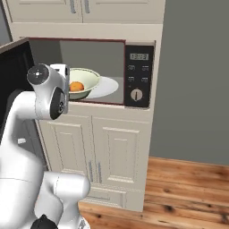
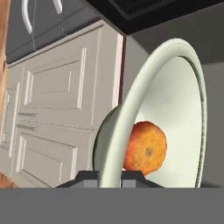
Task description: Pick the squash from the sink and place it in the bowl. Then pick the bowl and place it in the microwave. Then close the microwave door and press the start button.
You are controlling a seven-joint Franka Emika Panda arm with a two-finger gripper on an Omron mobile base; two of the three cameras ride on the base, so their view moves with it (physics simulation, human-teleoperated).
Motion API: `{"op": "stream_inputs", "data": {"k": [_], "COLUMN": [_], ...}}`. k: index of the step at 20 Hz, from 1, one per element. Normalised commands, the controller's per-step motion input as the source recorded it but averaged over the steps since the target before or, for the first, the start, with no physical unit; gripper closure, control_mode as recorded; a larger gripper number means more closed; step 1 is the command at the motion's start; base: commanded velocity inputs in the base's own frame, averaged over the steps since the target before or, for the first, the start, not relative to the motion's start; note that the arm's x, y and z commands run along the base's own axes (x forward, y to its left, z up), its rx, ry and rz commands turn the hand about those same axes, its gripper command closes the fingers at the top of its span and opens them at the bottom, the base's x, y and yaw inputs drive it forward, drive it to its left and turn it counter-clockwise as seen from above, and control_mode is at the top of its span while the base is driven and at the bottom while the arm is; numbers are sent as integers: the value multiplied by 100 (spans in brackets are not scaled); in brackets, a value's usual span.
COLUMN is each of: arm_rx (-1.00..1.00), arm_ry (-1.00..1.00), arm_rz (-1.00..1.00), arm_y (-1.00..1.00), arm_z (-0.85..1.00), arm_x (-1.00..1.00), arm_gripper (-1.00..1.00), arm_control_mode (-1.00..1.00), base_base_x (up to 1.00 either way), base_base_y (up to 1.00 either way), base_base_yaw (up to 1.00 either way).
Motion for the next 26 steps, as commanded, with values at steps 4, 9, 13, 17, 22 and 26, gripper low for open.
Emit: {"op": "stream_inputs", "data": {"k": [4, 9, 13, 17, 22, 26], "arm_rx": [0, -3, -6, -4, -3, -3], "arm_ry": [4, 3, 3, 4, 2, 0], "arm_rz": [3, 3, 5, 6, 7, 7], "arm_y": [10, 20, 18, 7, 2, 9], "arm_z": [-14, -25, -46, -44, -33, -17], "arm_x": [100, 100, 100, 99, 81, 42], "arm_gripper": [100, 100, 100, 100, 100, 100], "arm_control_mode": [-100, -100, -100, -100, -100, -100], "base_base_x": [0, 0, 0, 0, 0, 0], "base_base_y": [0, 0, 0, 0, 0, 0], "base_base_yaw": [0, 0, 0, 0, 0, 0]}}
